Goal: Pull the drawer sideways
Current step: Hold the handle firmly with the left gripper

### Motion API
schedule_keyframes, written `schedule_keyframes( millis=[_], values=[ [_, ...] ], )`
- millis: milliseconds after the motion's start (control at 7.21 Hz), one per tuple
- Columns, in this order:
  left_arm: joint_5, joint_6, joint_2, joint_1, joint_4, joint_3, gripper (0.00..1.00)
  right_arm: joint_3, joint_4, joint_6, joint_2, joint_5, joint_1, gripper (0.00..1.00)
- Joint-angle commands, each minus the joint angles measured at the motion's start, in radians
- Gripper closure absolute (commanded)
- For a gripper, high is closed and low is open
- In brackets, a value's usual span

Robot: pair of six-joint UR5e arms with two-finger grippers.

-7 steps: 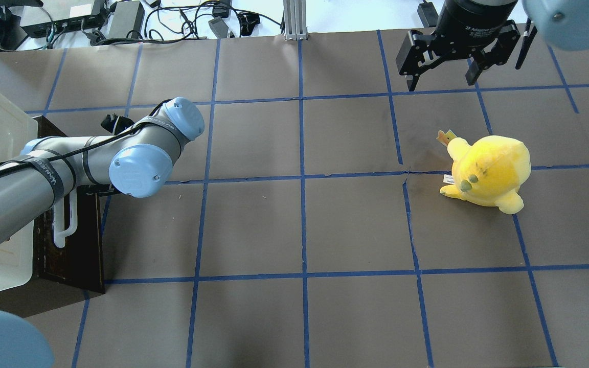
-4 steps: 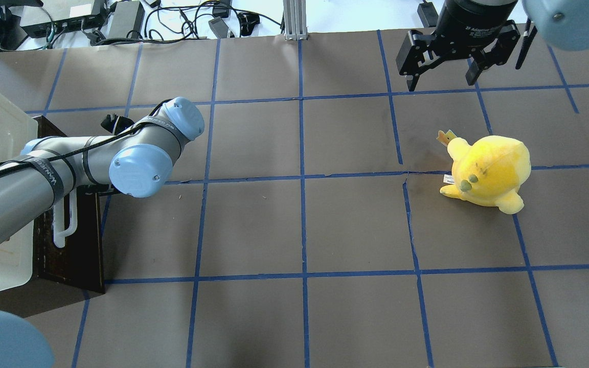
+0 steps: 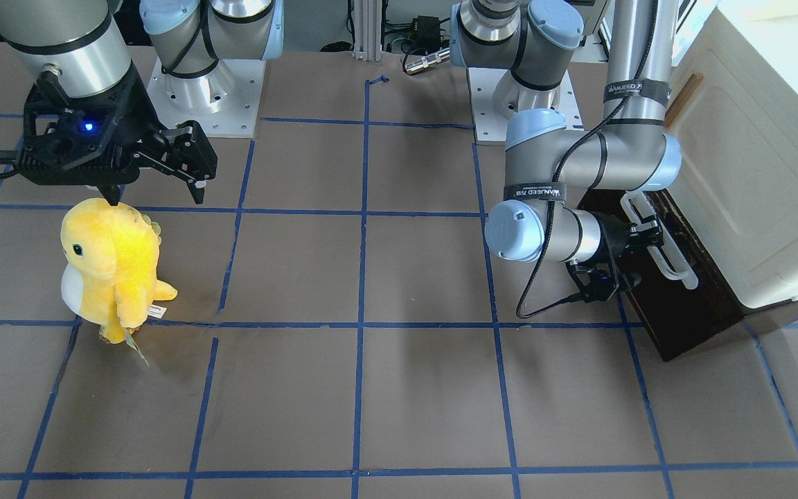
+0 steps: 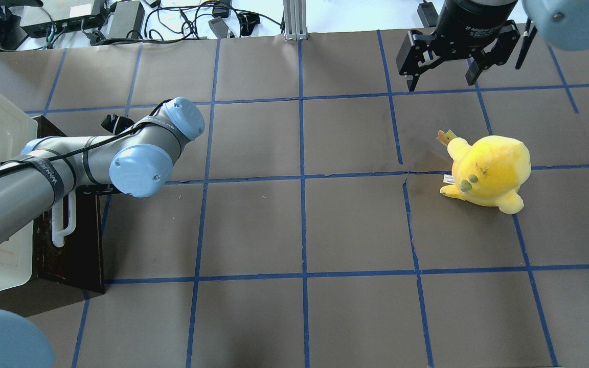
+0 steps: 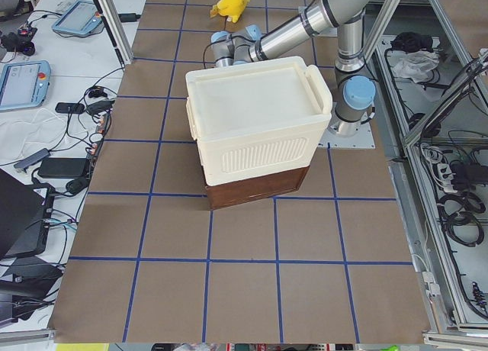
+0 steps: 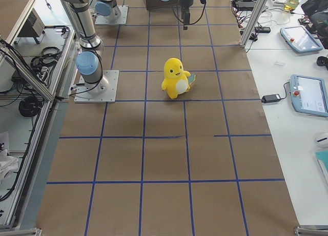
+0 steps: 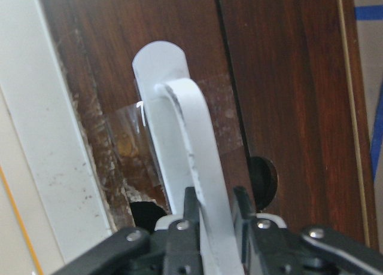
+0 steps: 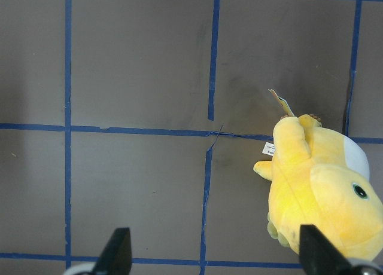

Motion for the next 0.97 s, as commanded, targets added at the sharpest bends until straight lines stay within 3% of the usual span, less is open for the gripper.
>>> schedule_keyframes(
  millis=[0,832],
  values=[
    [0.0,0.0,-0.006,-0.007,0.005,0.008,0.77,0.0,0.0,0.0,0.0,0.0,0.0,0.0],
    [-0.003,0.004,-0.006,-0.027,0.009,0.008,0.77,0.0,0.0,0.0,0.0,0.0,0.0,0.0]
  ],
)
